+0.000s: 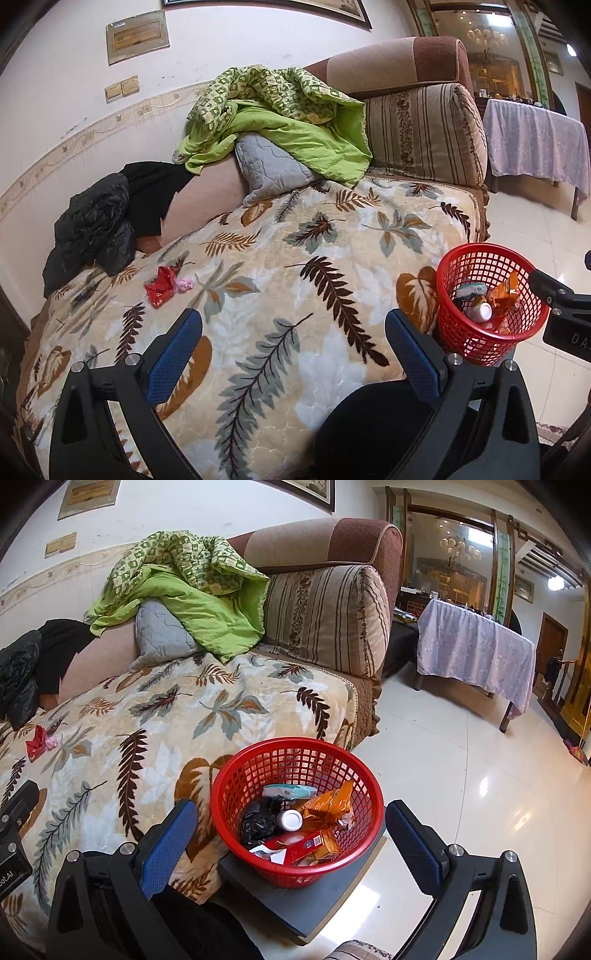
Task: Collect trash
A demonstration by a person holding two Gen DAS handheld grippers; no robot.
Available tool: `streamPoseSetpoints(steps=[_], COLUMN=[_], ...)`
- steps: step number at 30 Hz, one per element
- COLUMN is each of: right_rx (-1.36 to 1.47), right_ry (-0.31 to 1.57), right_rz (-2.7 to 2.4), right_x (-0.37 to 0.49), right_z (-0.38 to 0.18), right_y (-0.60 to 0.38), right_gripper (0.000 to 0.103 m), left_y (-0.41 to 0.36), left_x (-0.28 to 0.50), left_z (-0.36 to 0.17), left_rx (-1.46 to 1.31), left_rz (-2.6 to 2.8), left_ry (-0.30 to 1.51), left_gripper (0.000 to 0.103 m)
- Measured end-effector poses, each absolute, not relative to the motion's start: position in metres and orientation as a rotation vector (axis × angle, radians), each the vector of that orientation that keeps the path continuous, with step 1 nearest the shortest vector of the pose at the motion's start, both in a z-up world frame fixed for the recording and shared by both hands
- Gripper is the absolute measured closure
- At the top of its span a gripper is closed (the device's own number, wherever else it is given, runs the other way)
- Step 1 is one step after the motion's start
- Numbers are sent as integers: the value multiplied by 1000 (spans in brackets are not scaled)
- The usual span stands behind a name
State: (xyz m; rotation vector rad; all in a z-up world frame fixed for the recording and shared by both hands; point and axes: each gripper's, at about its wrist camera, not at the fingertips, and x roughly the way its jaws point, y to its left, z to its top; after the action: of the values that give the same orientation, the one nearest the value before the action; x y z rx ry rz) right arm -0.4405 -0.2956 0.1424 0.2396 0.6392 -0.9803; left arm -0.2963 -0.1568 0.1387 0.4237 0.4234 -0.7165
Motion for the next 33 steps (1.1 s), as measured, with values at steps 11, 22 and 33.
streamPoseSetpoints(steps=[11, 22, 33], right_rx=[235, 240, 237], right_ry=[648, 651, 657], right_rz=[-975, -974, -970], right_x=[-438, -437, -436], right_z=[140, 139, 137], right_y=[-294, -293, -295], right_gripper=[0, 0, 0], left_y=[-157, -158, -156], left_x=[-297, -299, -298], left_z=[139, 141, 141], left_rx=[428, 424, 421], left_rz=[-720, -713, -713], left_ry=[420, 418, 417], left_gripper=[4, 4, 4])
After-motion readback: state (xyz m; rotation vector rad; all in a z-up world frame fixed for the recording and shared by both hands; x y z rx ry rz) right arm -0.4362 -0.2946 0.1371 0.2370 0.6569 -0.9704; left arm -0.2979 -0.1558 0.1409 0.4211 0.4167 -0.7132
